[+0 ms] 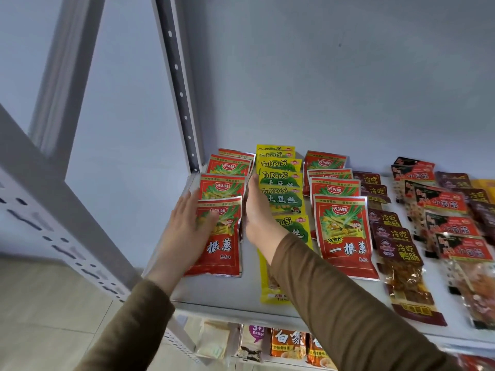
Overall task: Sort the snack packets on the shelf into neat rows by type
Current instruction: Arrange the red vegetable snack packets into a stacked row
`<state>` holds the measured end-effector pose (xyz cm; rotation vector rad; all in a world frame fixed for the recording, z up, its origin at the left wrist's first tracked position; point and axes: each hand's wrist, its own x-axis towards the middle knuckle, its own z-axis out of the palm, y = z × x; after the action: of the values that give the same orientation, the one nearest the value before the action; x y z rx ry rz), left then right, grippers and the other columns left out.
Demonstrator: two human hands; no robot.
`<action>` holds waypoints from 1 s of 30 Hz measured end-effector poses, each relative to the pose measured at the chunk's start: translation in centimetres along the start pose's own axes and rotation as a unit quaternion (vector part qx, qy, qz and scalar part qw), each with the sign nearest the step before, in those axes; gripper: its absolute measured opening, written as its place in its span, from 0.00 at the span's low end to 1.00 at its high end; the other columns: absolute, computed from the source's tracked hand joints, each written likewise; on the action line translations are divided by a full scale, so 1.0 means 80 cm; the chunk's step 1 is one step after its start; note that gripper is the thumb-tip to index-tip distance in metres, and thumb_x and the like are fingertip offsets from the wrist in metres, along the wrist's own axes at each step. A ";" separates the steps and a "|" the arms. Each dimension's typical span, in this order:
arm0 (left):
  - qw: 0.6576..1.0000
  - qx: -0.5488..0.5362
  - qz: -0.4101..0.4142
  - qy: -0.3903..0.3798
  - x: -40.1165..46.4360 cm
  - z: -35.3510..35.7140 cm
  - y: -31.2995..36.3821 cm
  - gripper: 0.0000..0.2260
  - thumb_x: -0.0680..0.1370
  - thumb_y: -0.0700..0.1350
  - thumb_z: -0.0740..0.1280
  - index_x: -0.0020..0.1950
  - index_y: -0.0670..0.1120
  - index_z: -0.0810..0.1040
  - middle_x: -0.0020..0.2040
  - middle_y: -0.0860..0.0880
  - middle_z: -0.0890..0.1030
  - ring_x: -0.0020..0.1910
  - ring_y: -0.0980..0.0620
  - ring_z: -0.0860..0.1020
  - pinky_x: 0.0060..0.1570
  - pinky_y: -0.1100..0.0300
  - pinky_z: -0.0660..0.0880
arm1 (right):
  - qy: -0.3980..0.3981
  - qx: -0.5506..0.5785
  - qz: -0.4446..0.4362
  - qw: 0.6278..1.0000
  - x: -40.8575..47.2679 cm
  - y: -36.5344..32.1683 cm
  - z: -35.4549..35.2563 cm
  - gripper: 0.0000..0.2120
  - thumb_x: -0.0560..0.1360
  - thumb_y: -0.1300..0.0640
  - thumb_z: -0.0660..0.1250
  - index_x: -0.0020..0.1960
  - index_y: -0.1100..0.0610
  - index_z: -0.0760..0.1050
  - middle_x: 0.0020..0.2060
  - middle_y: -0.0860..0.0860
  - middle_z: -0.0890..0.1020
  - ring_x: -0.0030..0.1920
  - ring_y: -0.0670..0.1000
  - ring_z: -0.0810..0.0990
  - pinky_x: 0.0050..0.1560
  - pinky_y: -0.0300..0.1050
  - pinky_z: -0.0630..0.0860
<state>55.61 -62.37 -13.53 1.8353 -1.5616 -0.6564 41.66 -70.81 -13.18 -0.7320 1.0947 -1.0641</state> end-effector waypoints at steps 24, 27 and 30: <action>0.968 0.227 0.072 -0.077 0.076 0.017 0.008 0.34 0.79 0.73 0.49 0.82 0.63 0.46 0.84 0.51 0.42 0.83 0.45 0.42 0.79 0.40 0.43 | 0.082 -0.041 0.008 0.996 0.063 -0.027 0.029 0.42 0.74 0.22 0.50 0.71 0.54 0.71 0.60 0.55 0.82 0.57 0.58 0.83 0.61 0.63 0.79; 0.966 0.228 0.054 -0.108 0.069 0.015 0.009 0.33 0.79 0.72 0.51 0.82 0.64 0.47 0.84 0.52 0.45 0.83 0.45 0.45 0.79 0.41 0.45 | 0.077 -0.052 0.004 0.996 0.044 -0.042 0.030 0.35 0.80 0.29 0.49 0.68 0.55 0.73 0.57 0.56 0.83 0.55 0.58 0.84 0.60 0.61 0.80; 0.965 0.231 0.054 -0.108 0.061 0.012 0.007 0.33 0.79 0.71 0.52 0.82 0.65 0.46 0.84 0.52 0.44 0.83 0.45 0.44 0.79 0.41 0.45 | 0.070 -0.063 0.005 0.996 0.047 -0.037 0.032 0.35 0.78 0.28 0.50 0.65 0.54 0.75 0.55 0.55 0.84 0.52 0.58 0.86 0.58 0.62 0.81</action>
<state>55.35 -67.35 -13.65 2.0388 -2.0829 -0.4788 43.47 -75.45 -10.99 -0.7600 1.2935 -1.0557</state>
